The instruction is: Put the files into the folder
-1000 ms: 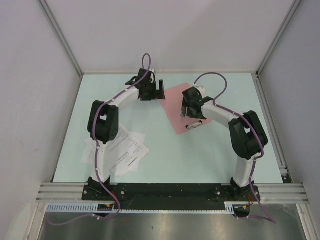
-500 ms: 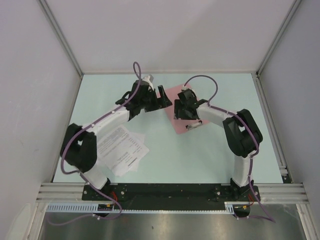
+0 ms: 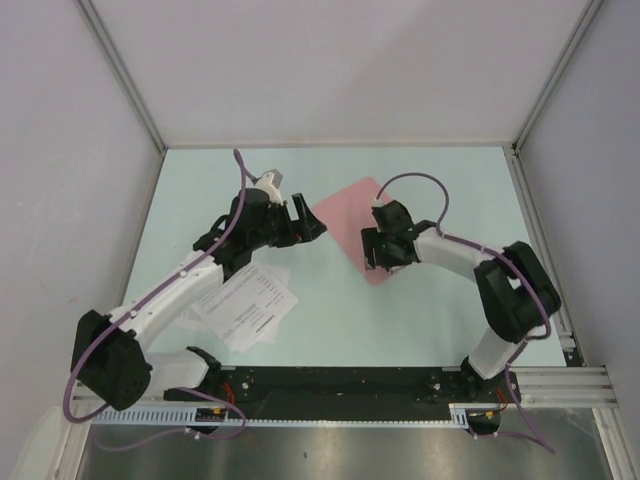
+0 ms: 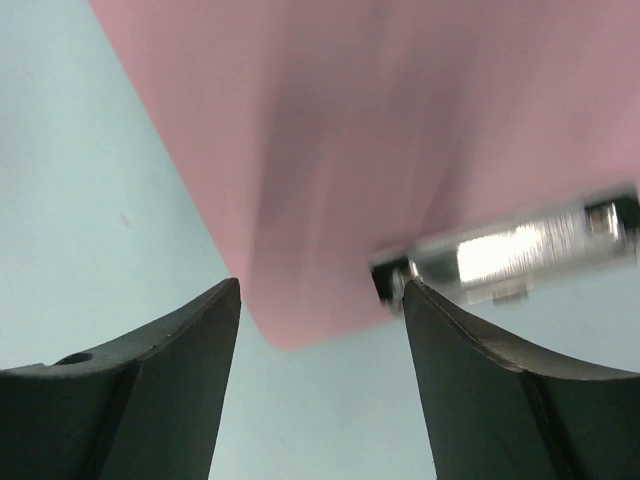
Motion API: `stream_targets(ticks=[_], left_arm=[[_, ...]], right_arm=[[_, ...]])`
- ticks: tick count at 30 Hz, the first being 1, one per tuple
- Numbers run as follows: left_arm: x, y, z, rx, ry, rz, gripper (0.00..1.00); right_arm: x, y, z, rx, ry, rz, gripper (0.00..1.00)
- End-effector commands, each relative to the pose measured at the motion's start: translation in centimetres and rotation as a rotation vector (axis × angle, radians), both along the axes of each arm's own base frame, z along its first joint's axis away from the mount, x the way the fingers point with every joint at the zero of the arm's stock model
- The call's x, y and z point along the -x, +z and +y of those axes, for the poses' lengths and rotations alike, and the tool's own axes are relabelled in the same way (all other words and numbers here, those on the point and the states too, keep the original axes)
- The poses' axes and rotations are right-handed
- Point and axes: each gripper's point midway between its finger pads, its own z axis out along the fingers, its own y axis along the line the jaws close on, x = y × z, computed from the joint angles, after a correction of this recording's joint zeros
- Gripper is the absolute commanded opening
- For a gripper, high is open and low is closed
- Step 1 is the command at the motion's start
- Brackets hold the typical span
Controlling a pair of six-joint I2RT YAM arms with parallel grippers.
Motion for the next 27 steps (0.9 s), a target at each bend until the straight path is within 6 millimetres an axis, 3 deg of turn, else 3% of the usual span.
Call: stream_targets(ticks=[1, 3, 4, 5, 6, 7, 9, 10, 11, 13, 14, 16, 17, 18, 20, 21, 24, 27], left_arm=[[2.0, 1.4, 1.1, 0.022, -0.005, -0.052, 0.93], [3.0, 0.7, 1.7, 0.011, -0.002, -0.036, 0.93], [3.6, 1.1, 2.2, 0.012, 0.002, -0.044, 0.94], [3.9, 0.4, 2.6, -0.005, 0.014, -0.033, 0.94], [4.1, 0.2, 3.0, -0.018, 0.024, -0.034, 0.95], [4.6, -0.4, 3.8, -0.044, 0.041, -0.015, 0.97], [4.3, -1.9, 6.0, -0.123, 0.146, 0.014, 0.98], [4.8, -3.1, 7.2, -0.171, 0.186, 0.058, 0.98], [4.9, -3.8, 8.1, -0.199, 0.227, 0.079, 0.98], [5.1, -4.8, 9.5, -0.184, 0.307, 0.141, 0.98], [5.4, -5.6, 10.0, -0.171, 0.332, 0.169, 0.98], [5.3, -6.1, 10.7, -0.109, 0.405, 0.211, 0.99], [5.6, -6.8, 11.3, -0.101, 0.436, 0.229, 0.99], [5.5, -7.3, 12.2, -0.077, 0.501, 0.256, 1.00], [6.0, -8.7, 13.7, -0.075, 0.592, 0.292, 1.00], [6.2, -9.0, 14.4, -0.065, 0.630, 0.298, 0.99], [7.5, -11.0, 15.6, -0.037, 0.715, 0.337, 1.00], [8.8, -12.9, 16.4, -0.009, 0.777, 0.370, 1.00]], right_arm=[[4.0, 3.2, -3.5, 0.018, -0.018, -0.033, 0.72], [5.4, 3.1, -6.6, 0.079, -0.105, -0.024, 0.75], [5.6, 4.8, -7.5, 0.066, -0.137, -0.070, 0.75], [6.1, 5.2, -8.4, 0.077, -0.176, -0.066, 0.76], [5.9, 6.0, -8.9, 0.081, -0.198, -0.101, 0.76], [6.1, 6.8, -8.2, 0.058, -0.182, -0.125, 0.77], [6.0, 9.4, -5.6, -0.103, -0.187, -0.182, 0.80], [6.5, 9.8, -3.7, -0.172, -0.155, -0.182, 0.80], [5.7, 11.3, -1.5, -0.284, -0.140, -0.232, 0.80], [7.0, 11.6, 2.8, -0.445, -0.113, -0.184, 0.81], [6.5, 11.9, 5.2, -0.503, -0.089, -0.201, 0.81], [6.4, 11.6, 8.1, -0.566, -0.082, -0.186, 0.80], [7.0, 12.9, 10.9, -0.645, -0.012, -0.200, 0.80], [7.0, 11.1, 12.3, -0.631, 0.007, -0.173, 0.80], [7.2, 11.2, 15.0, -0.638, 0.064, -0.180, 0.80], [7.3, 9.2, 15.9, -0.597, 0.087, -0.152, 0.80], [7.9, 6.8, 18.7, -0.539, 0.178, -0.144, 0.78], [8.5, 6.1, 20.7, -0.499, 0.254, -0.177, 0.76]])
